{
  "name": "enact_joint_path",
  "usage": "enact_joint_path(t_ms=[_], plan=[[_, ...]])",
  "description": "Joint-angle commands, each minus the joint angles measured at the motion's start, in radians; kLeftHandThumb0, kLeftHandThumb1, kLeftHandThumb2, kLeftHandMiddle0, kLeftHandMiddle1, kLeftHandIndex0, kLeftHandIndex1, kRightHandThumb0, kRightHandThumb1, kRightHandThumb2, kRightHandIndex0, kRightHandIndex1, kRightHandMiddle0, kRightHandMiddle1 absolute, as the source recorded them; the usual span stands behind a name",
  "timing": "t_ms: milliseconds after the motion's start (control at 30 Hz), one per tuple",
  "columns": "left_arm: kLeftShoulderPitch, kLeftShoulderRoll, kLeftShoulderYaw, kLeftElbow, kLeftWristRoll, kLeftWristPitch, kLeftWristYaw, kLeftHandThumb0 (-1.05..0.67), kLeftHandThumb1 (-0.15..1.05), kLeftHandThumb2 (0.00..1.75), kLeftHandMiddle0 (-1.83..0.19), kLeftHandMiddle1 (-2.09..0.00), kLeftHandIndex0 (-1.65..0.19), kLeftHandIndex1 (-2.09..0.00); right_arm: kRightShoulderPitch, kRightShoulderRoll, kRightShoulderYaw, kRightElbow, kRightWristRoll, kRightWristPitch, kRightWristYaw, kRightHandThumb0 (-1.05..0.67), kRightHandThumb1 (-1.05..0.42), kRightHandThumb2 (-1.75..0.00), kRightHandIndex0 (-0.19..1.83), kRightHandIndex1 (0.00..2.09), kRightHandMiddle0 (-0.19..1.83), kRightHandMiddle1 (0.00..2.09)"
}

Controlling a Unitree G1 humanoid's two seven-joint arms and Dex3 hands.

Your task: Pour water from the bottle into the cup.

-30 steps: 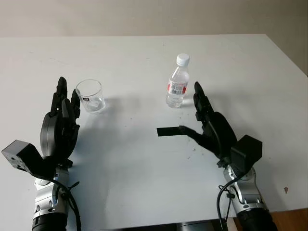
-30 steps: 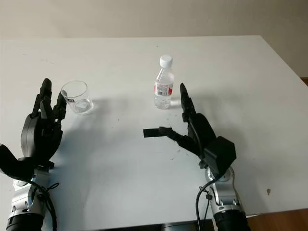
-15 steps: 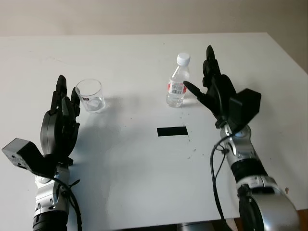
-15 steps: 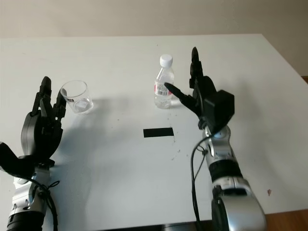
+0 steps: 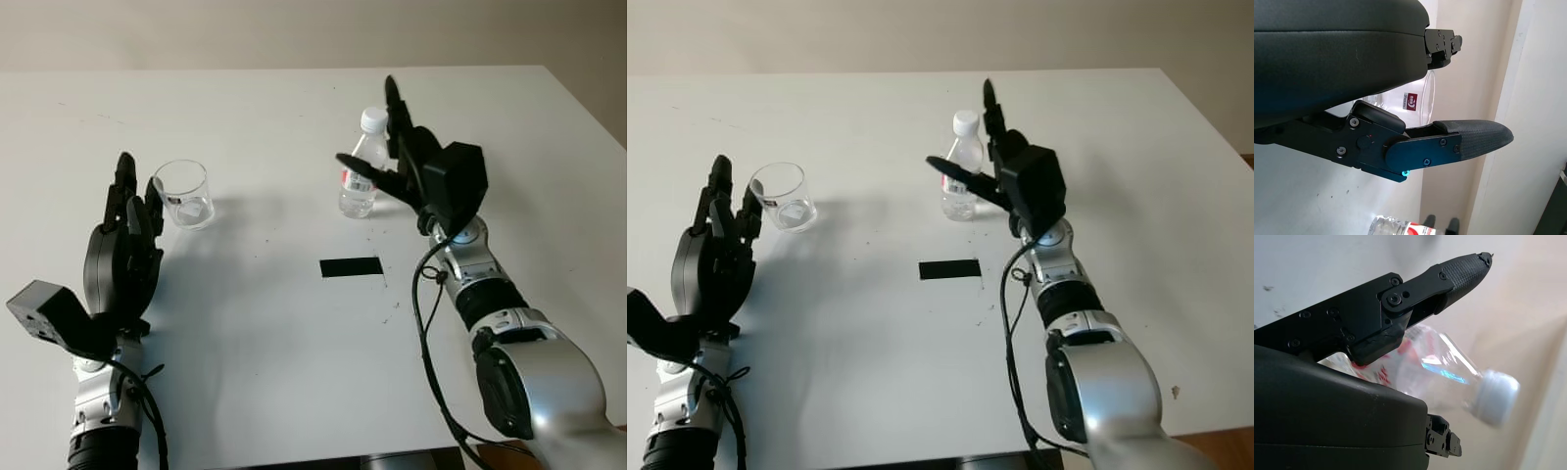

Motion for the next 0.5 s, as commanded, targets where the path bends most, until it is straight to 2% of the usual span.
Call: enact_joint_path(t_ms=[0, 467], plan=[[-0.001, -0.001, 0.001, -0.004, 0.0, -0.004, 0.0, -0.86, 1.05, 0.57, 0.01, 0.0, 0.08, 0.0, -0.043, -0.005, 0.013, 0.023, -0.017, 0.018, -0.004, -0.93, -0.91, -0.05, -0.19, 0.0, -0.19, 0.0], [0.006, 0.001, 0.003, -0.009, -0.003, -0.01, -0.004, -0.84, 1.05, 0.57, 0.0, 0.0, 0.07, 0.0, -0.062, 0.024, 0.023, 0.092, -0.025, 0.07, -0.005, -0.93, -0.92, -0.06, -0.19, 0.0, -0.19, 0.0]])
